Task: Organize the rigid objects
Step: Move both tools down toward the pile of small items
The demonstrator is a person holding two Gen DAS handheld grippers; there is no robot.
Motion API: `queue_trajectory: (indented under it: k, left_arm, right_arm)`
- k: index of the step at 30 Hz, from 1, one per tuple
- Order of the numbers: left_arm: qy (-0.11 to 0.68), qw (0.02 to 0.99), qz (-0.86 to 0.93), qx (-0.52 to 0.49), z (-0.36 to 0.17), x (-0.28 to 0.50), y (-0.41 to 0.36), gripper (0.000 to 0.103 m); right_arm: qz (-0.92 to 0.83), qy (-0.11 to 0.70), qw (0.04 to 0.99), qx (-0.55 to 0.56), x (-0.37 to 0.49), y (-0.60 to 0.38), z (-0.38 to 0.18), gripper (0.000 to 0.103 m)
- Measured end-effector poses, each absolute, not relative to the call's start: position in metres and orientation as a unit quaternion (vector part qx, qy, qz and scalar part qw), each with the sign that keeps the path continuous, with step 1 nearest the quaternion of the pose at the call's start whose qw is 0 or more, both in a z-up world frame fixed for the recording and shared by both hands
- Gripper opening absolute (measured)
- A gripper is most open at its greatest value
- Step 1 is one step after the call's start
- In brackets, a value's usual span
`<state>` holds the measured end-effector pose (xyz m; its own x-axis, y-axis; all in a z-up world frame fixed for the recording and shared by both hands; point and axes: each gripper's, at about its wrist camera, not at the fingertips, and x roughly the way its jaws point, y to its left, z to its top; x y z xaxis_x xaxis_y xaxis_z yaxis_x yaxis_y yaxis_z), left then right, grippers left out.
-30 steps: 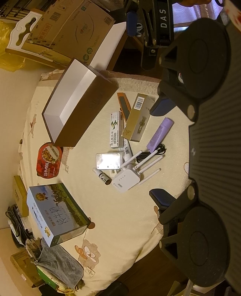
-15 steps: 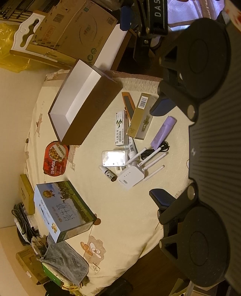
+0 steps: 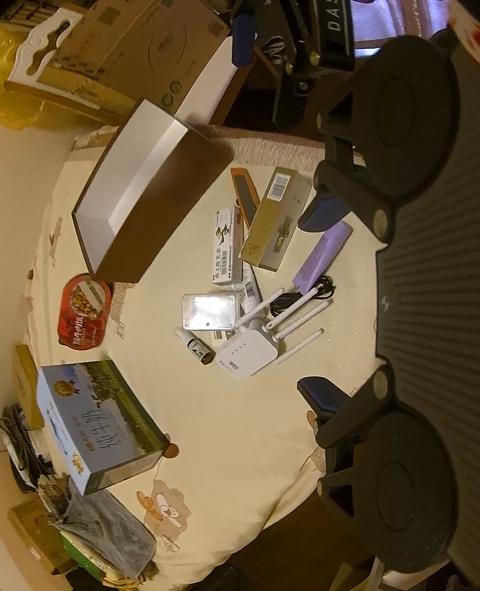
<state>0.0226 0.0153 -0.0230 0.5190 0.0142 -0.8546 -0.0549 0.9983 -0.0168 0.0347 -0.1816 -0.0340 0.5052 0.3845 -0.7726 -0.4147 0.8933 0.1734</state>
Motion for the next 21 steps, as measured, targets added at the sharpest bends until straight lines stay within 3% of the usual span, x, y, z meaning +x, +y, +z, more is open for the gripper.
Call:
queue_trajectory:
  k: [21]
  left_arm:
    - [0.538, 0.838, 0.047, -0.072, -0.124, 0.108, 0.052, 0.081]
  right_arm:
    - [0.316, 0.514, 0.792, -0.093, 0.144, -0.138, -0.150, 0.069]
